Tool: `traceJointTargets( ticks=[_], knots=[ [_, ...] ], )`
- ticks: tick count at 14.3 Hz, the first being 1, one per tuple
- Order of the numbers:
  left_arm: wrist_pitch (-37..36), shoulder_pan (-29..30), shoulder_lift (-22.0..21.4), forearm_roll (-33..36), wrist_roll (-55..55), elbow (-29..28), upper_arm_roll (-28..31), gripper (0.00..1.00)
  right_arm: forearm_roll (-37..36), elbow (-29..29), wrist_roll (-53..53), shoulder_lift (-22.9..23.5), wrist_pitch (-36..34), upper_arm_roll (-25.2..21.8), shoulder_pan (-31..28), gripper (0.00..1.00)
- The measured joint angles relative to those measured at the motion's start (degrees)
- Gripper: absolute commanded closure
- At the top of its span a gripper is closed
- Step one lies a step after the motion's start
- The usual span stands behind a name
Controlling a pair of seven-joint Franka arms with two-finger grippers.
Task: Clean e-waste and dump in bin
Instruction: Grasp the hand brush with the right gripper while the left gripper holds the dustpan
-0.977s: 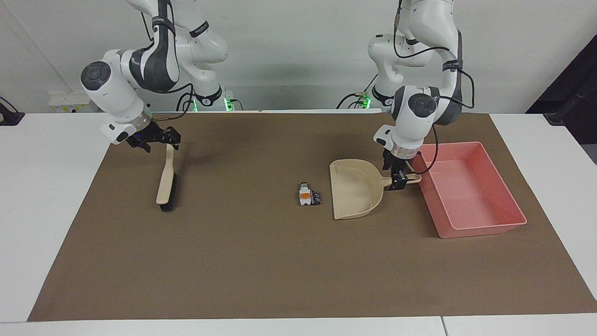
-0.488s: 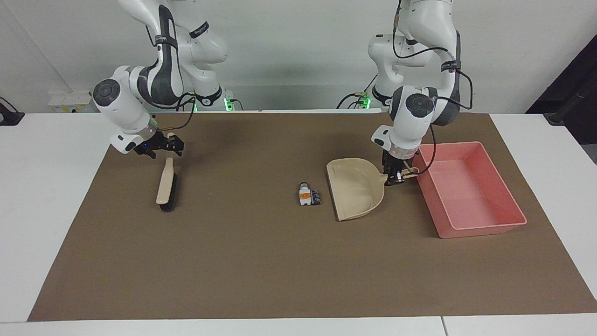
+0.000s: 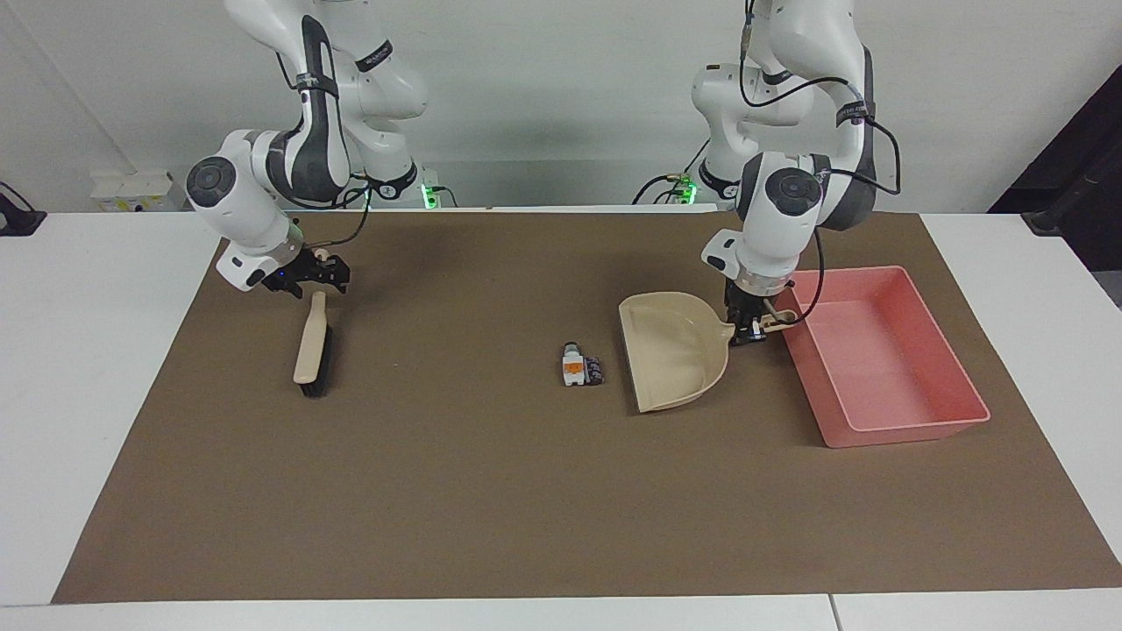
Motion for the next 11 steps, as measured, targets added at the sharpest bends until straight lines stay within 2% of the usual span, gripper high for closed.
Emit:
traceJointTargets(
  ticks=[2,4,6,7,9,11],
  knots=[
    [-0.64,-1.86,0.23,2.46,-0.13,0.78,-0.02,1.0,0.0,-0.3,-0.82,0.0,0.16,-0.01,-0.18,0.31],
    [-0.68,-3.71,0.61,3.52,-0.33,0.85,-0.04,1.0,0.0,-0.59,-0.95,0.0,0.9,-0.01,-0.27,0.43],
    [-0.68,-4.81,1.52,4.25,-1.75,1.07,-0.03,1.0,0.0,-0.66,-0.96,0.0,0.97,-0.01,-0.29,0.67],
    [-0.69,-5.02,2.06,4.38,-2.31,1.44,-0.02,1.0,0.0,-0.67,-0.96,0.0,0.97,-0.01,-0.29,0.82],
    [-1.01,-5.12,3.36,4.45,-3.01,2.7,-0.02,1.0,0.0,-0.68,-0.95,0.0,0.97,-0.01,-0.29,1.0],
    [-1.83,-5.91,4.77,5.03,-4.98,3.87,-0.01,1.0,0.03,-0.66,-1.01,0.0,0.91,0.03,-0.27,1.0]
  ],
)
